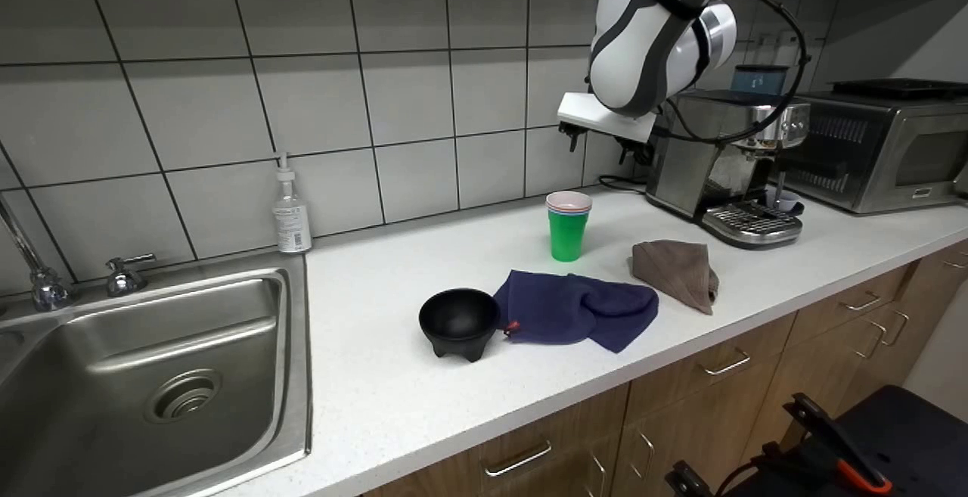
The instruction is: Stack up the plastic cups
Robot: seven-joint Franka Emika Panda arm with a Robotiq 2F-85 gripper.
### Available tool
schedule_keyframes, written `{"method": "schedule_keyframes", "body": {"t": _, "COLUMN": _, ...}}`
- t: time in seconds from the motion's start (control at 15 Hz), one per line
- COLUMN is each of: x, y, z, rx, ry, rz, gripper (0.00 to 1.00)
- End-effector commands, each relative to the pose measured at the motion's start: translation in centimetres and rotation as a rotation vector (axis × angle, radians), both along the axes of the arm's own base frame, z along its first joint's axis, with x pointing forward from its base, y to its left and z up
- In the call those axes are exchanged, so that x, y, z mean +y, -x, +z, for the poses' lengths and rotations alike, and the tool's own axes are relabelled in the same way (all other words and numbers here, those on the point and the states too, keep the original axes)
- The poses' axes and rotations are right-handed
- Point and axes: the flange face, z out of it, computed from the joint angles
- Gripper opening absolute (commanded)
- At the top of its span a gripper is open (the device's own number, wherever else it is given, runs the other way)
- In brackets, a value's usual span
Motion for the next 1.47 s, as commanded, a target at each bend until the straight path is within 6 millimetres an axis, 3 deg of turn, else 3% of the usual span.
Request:
{"method": "schedule_keyframes", "body": {"t": 0.0, "x": -0.1, "y": 0.6, "z": 1.5, "rx": 0.017, "ry": -0.006, "rz": 0.046, "gripper": 1.0}}
{"method": "schedule_keyframes", "body": {"t": 0.87, "x": 1.7, "y": 4.2, "z": 4.5, "rx": 0.027, "ry": -0.007, "rz": 0.297, "gripper": 1.0}}
{"method": "schedule_keyframes", "body": {"t": 1.4, "x": 1.6, "y": 6.8, "z": 6.4, "rx": 0.026, "ry": 0.031, "rz": 0.437, "gripper": 1.0}}
